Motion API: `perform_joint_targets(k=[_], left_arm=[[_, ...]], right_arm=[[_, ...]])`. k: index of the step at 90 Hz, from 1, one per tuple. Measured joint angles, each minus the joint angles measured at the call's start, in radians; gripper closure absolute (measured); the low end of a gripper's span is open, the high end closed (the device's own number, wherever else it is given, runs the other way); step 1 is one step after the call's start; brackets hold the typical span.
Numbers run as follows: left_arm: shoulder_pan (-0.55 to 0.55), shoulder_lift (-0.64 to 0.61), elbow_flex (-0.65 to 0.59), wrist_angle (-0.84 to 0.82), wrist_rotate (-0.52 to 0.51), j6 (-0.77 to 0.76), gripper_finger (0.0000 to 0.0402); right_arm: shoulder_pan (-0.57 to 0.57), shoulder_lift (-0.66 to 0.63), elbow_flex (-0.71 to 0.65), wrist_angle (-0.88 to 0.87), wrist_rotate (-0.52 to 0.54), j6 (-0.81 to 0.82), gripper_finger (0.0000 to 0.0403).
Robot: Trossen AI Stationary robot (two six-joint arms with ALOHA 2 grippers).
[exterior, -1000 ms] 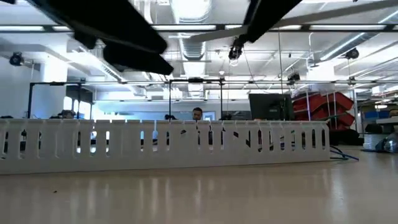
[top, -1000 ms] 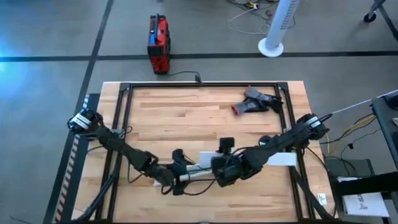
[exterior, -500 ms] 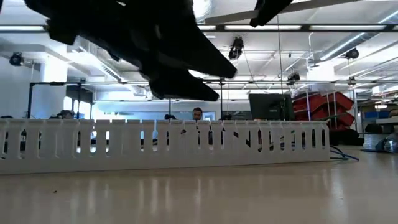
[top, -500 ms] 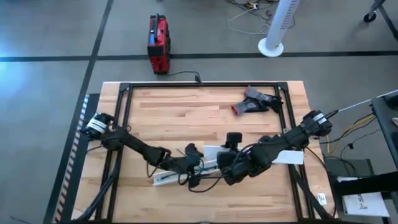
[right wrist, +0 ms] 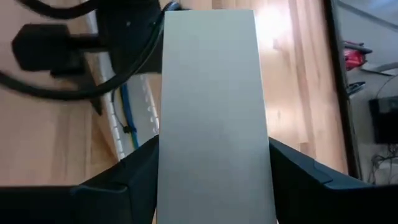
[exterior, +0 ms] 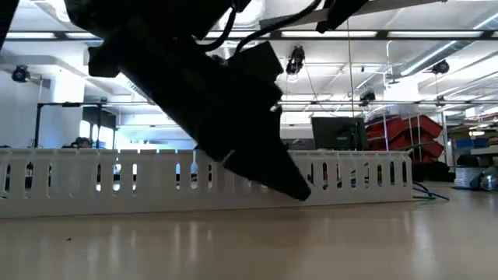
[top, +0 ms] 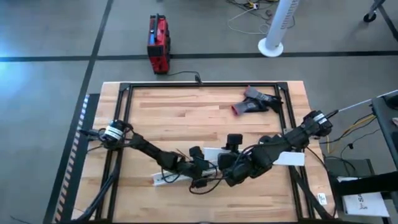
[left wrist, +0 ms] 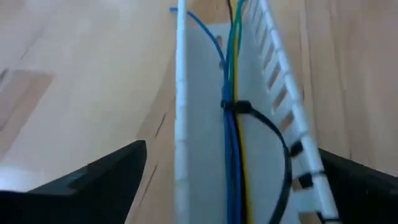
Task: Ziptie cables
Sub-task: Close the white cable duct
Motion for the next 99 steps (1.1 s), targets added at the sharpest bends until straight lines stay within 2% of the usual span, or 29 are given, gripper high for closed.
perform_joint_targets(k=[20,41,49,55,63,72,91,99], left_arm=[[-0.023,-0.014,-0.048,0.013,0.087,0.018,0.021],[-0.082,-0.069,-0.104,-0.094,0.147,0.044,0.021],[-0.096,-0.106,-0.132,-0.154,0.149,0.005,0.0171],[-0.104,-0.129,-0.165,-0.135,0.147,-0.019,0.0138],[-0.108,-0.145,-0.198,-0.108,0.145,-0.038,0.0121],[-0.112,-0.148,-0.21,-0.097,0.134,-0.044,0.0135],[-0.112,-0.147,-0.217,-0.098,0.113,-0.038,0.0202],[-0.112,-0.147,-0.218,-0.102,0.107,-0.036,0.0205]], right_arm=[[0.032,0.0,-0.097,0.054,-0.061,0.05,0.0185],[0.036,0.003,-0.239,0.349,-0.138,0.048,0.0185],[0.038,0.003,-0.289,0.462,-0.166,0.052,0.0185],[0.04,0.004,-0.322,0.549,-0.182,0.054,0.0185],[0.039,0.004,-0.366,0.668,-0.185,0.065,0.0185],[0.033,0.004,-0.404,0.746,-0.208,0.057,0.0185],[0.02,0.004,-0.439,0.774,-0.235,0.057,0.0185],[0.016,0.033,-0.44,0.804,-0.232,0.055,0.0185]])
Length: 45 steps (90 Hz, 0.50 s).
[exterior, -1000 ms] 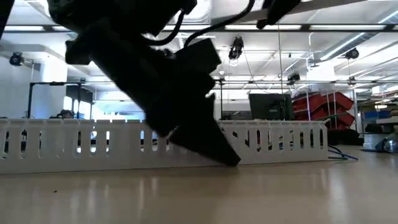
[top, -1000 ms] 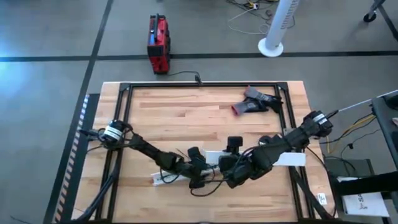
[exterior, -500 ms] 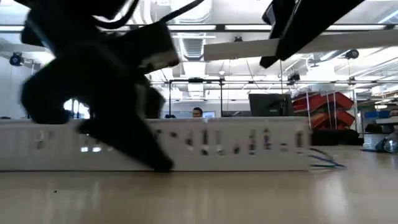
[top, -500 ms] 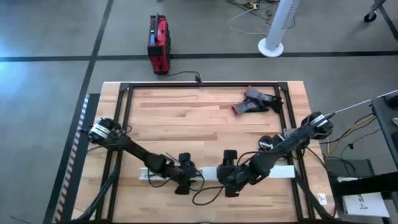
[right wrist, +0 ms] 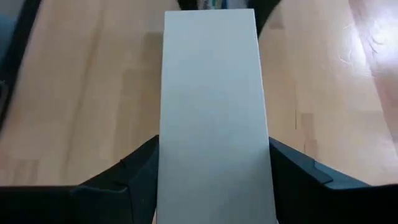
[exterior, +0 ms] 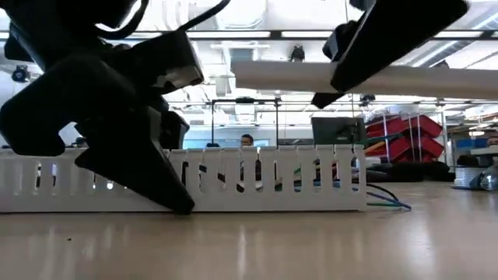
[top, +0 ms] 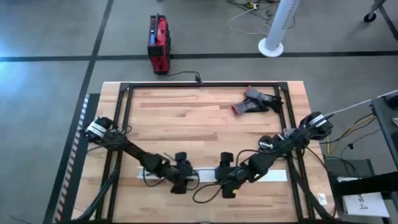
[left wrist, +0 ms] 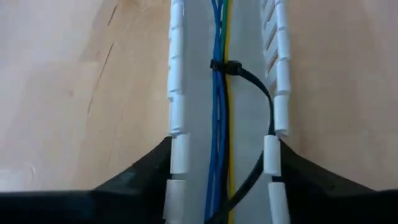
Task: Ziptie cables
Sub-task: Close the white cable duct
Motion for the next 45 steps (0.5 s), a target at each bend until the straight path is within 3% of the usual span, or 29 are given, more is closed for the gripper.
perform_joint_targets(k=[25,45], left_arm=[[-0.002,0.001,-0.003,0.002,0.0,0.001,0.0165],[-0.004,0.001,-0.005,0.006,-0.006,0.004,0.0192]], right_arm=[[-0.015,0.096,0.068,-0.078,0.022,-0.023,0.0185],[-0.034,0.109,0.073,-0.094,0.043,-0.023,0.0185]])
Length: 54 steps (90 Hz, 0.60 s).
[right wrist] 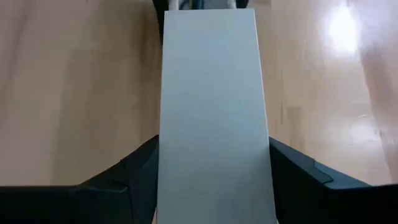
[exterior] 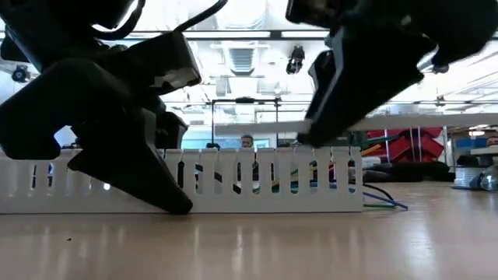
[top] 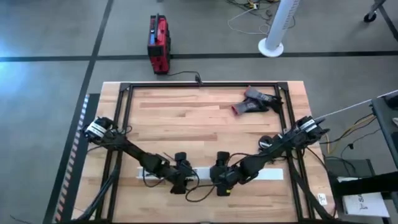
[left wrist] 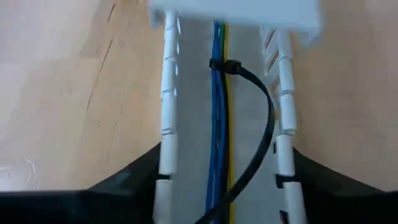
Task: Ziptie cables
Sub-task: Close the white cable duct
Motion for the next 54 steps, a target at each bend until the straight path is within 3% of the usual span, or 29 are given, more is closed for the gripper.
perform_joint_targets(k=[27,54], left_arm=[[-0.002,0.0,-0.006,0.013,-0.001,-0.004,0.0176],[-0.017,0.0,-0.006,0.015,-0.01,0.024,0.019]], right_arm=[[0.001,0.022,0.0,0.007,-0.001,0.001,0.0185],[-0.002,0.035,-0.001,-0.01,-0.002,0.001,0.0185]])
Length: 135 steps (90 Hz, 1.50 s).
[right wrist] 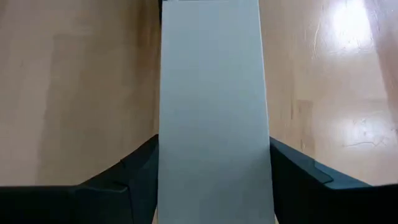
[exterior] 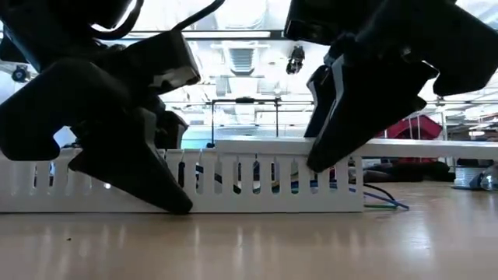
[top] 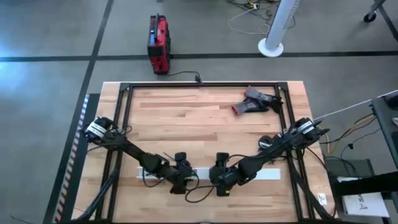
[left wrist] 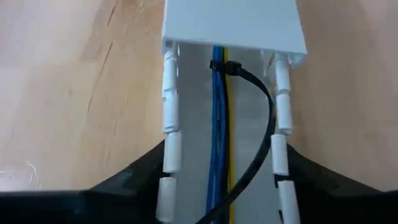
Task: Ziptie cables
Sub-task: Close the white cable duct
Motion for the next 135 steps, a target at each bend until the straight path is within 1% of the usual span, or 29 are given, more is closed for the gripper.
perform_joint_targets(k=[10,15,24,34,51,64,84,106,121,135], left_arm=[[-0.006,0.0,0.0,0.003,-0.006,0.022,0.0182],[-0.008,0.001,0.0,0.006,-0.009,0.038,0.0181],[-0.009,0.0,0.0,0.009,-0.009,0.048,0.0186],[-0.01,0.0,0.0,0.01,-0.009,0.062,0.019],[-0.011,0.001,-0.001,0.013,-0.017,0.069,0.0184],[-0.011,0.001,-0.001,0.014,-0.016,0.052,0.0187],[-0.013,0.0,-0.001,0.016,-0.03,0.031,0.0183],[-0.013,0.0,-0.002,0.017,-0.035,0.004,0.0189],[-0.013,0.0,-0.002,0.018,-0.035,0.006,0.0179],[-0.013,0.0,-0.002,0.019,-0.038,0.005,0.019]], right_arm=[[-0.015,-0.006,0.0,-0.015,-0.031,0.003,0.0185],[-0.028,-0.007,0.0,-0.018,-0.062,0.002,0.0185],[-0.052,-0.009,0.0,-0.021,-0.123,-0.003,0.0185],[-0.066,-0.01,0.0,-0.023,-0.148,-0.019,0.0185],[-0.104,-0.011,0.0,-0.029,-0.25,-0.033,0.0185],[-0.121,-0.01,0.019,-0.05,-0.289,-0.029,0.0185],[-0.126,-0.005,0.057,-0.072,-0.29,-0.064,0.0185],[-0.131,-0.005,0.057,-0.061,-0.288,0.003,0.0185],[-0.132,-0.005,0.057,-0.05,-0.306,0.002,0.0185],[-0.132,-0.005,0.06,-0.059,-0.295,0.004,0.0185]])
